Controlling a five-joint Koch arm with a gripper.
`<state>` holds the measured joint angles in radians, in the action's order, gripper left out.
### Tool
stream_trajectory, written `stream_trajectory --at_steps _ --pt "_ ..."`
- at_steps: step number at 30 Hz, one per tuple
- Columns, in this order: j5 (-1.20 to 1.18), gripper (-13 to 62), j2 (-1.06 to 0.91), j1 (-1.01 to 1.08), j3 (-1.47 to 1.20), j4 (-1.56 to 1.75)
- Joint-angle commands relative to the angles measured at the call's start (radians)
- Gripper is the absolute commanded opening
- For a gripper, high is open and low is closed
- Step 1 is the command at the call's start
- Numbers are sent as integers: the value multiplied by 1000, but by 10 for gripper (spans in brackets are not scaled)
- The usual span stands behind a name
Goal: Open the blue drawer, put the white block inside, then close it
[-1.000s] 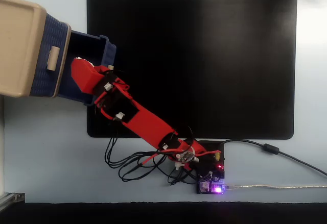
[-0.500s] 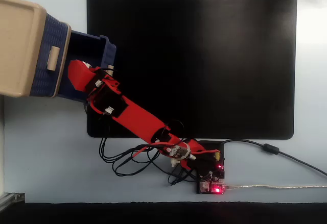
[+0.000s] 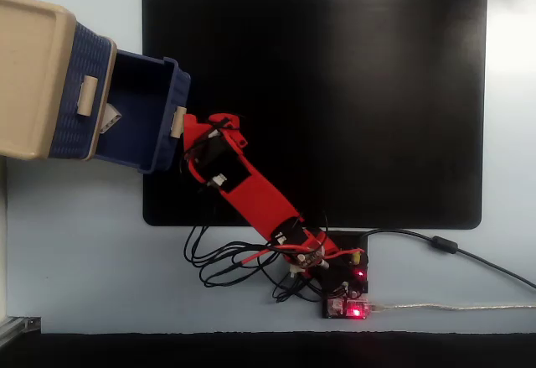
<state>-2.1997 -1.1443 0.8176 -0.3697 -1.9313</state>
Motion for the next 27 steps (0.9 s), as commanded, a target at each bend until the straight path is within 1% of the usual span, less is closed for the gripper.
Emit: stream_trajectory --at_steps 1,7,15,19,27 --pt "-28 337 43 12 20 6" --pt "-138 338 156 -3 25 86" --pt "-218 339 229 -72 29 290" --pt "-307 340 316 -137 32 469" --pt "-416 340 362 -253 32 779"
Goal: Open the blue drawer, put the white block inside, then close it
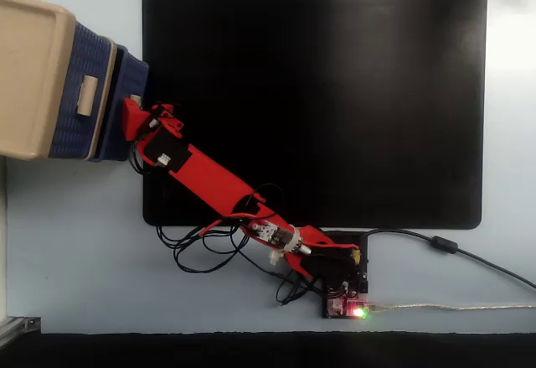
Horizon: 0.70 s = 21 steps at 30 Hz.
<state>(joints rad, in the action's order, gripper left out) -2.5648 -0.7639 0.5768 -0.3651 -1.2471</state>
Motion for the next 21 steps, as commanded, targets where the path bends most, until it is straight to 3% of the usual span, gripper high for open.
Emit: stream_trajectory --at_steps 1,8,12,14,17,21 --pt "-61 340 -14 -23 28 124" --pt "-110 344 11 -32 18 135" --pt "-77 342 -118 147 15 -114" --pt "72 340 -210 275 20 -388" --pt "577 339 -345 494 6 -795" --pt "847 339 -502 661 -204 -796"
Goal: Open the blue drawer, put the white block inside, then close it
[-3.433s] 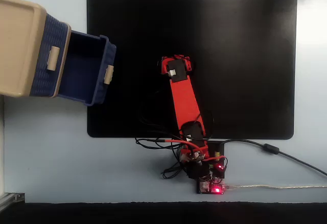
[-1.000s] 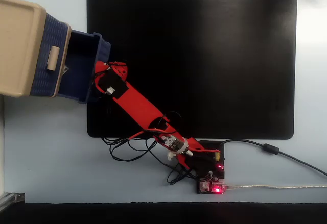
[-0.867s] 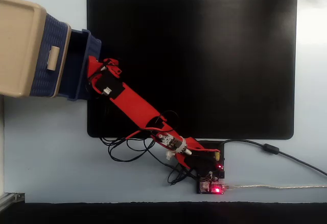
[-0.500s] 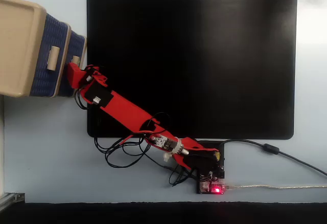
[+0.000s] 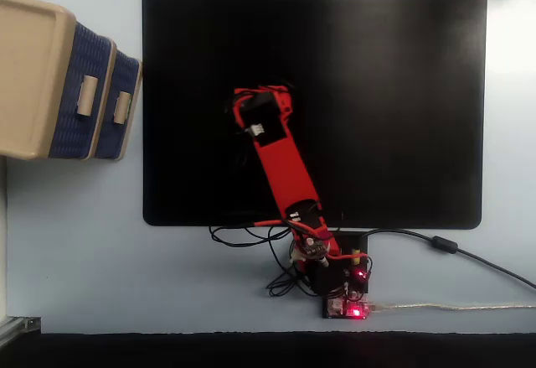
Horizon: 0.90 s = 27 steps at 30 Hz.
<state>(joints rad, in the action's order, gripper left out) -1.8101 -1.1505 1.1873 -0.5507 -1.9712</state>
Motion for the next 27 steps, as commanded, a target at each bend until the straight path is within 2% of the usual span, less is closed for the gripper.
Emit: stream_trajectory --at_steps 1,9,14,20,27 --pt "107 338 -161 71 -86 -63" --pt "411 338 -592 377 -897 124" --pt "434 339 -661 569 -1345 244" --pt "437 338 -765 555 -1635 304" --pt "439 341 -1149 454 -1890 327"
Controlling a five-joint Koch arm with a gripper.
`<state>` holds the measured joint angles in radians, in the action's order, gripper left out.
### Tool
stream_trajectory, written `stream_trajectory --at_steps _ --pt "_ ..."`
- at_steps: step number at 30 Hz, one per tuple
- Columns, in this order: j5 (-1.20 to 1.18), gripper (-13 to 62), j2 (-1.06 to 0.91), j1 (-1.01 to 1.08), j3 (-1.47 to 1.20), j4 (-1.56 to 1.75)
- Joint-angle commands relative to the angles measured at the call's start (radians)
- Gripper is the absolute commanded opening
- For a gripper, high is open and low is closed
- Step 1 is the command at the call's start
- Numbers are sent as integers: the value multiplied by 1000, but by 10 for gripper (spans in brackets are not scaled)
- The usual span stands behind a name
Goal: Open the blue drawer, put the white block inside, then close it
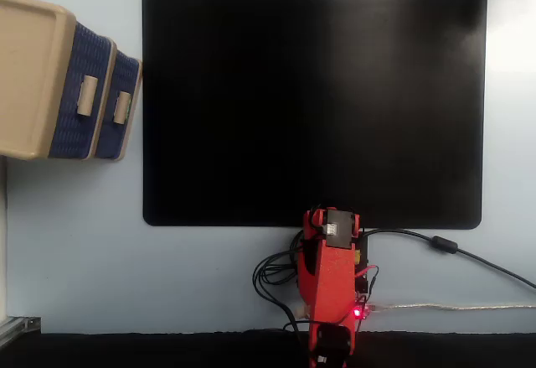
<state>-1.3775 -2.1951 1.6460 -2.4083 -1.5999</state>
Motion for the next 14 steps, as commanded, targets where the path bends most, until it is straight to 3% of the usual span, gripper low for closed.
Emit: stream_trajectory --at_steps 1,14 --pt "6 341 -147 -5 -48 -46" --pt "8 346 -153 -8 -58 -52"
